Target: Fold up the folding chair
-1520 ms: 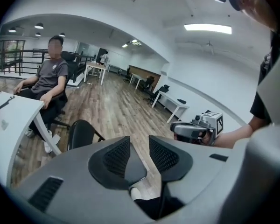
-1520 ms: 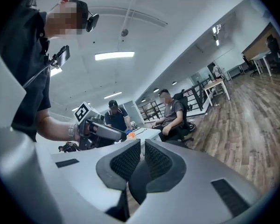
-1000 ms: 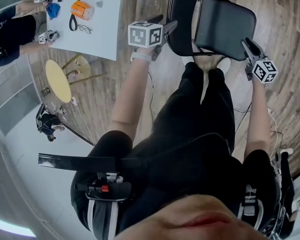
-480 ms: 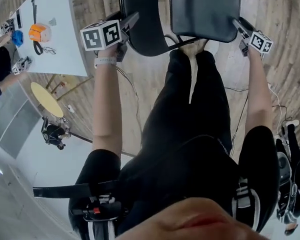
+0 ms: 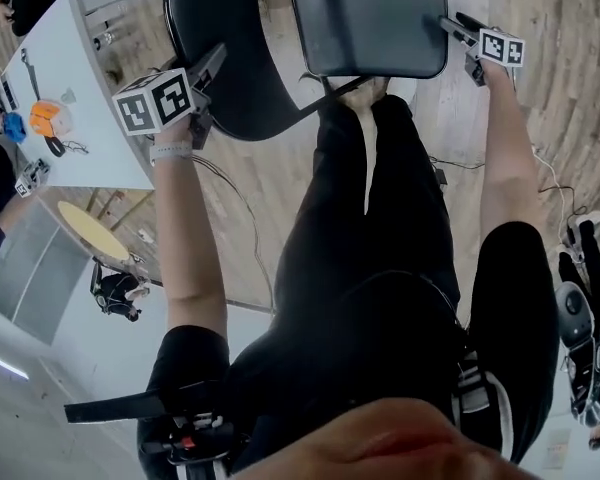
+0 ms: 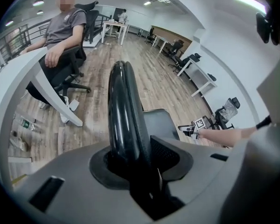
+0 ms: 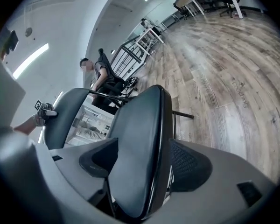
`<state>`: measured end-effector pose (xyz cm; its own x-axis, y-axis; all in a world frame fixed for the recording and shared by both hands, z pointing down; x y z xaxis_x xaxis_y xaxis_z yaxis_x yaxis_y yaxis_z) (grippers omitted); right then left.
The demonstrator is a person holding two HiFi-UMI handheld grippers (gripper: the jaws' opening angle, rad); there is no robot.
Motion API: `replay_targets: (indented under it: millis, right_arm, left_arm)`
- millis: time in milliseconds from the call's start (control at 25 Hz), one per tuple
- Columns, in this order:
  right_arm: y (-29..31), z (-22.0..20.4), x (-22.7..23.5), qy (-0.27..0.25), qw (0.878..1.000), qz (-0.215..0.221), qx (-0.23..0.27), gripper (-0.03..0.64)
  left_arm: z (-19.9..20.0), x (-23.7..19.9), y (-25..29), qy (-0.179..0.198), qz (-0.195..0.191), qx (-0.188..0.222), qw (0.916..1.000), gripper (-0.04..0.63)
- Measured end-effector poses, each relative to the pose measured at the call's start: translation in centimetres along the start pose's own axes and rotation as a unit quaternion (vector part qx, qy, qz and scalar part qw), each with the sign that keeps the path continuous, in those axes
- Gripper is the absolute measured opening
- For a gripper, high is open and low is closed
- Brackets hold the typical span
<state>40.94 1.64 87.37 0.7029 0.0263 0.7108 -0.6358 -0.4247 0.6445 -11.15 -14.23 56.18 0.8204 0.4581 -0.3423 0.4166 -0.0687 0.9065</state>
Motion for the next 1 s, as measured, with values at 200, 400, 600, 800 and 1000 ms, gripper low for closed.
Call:
replay_targets:
  millis: [200, 400, 600, 800, 1000]
  right_arm:
    - [1.5, -1.2, 2.6, 0.049, 0.997, 0.046, -0.026, 0.333]
    - [2.9, -1.7, 3.7, 0.075, 0.993, 0.090, -0.027, 0.334]
    - [4.4, -1.9, 4.8, 0.105, 0.988, 0.104, -0.040, 0.334]
    - [5.8, -1.9, 4.7, 0.130, 0.975, 0.179, -0.025, 0.308]
    - [6.0, -1.7, 3.6, 0.125, 0.970, 0.206, -0.017, 0.301]
  left_arm:
    - [0.2, 0.0, 0.3, -0.024, -0.030, -0.005, 0.9992, 0.083]
    - [0.3, -0.1, 0.3, -0.033, -0.050, -0.012, 0.9981, 0.055]
    - [0.2, 0.0, 0.3, -0.038, -0.045, -0.019, 0.9981, 0.054]
    - [0.7, 0.2, 0.3, -0.041, -0.037, -0.017, 0.9983, 0.054]
    - [0.3, -0.3, -0.9, -0.053, -0.033, -0.021, 0.9978, 0.052]
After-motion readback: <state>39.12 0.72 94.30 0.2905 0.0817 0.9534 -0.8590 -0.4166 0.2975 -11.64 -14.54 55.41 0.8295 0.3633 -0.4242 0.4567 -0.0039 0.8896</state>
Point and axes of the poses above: the fingertips, and each gripper's own axes: y forward along the fingers, x to its right, z out of its top, the point moved 9 cm from there along -y, backward along the fingers, and after that the axes turned 4 degrees about -x, right-handed, at the moved point
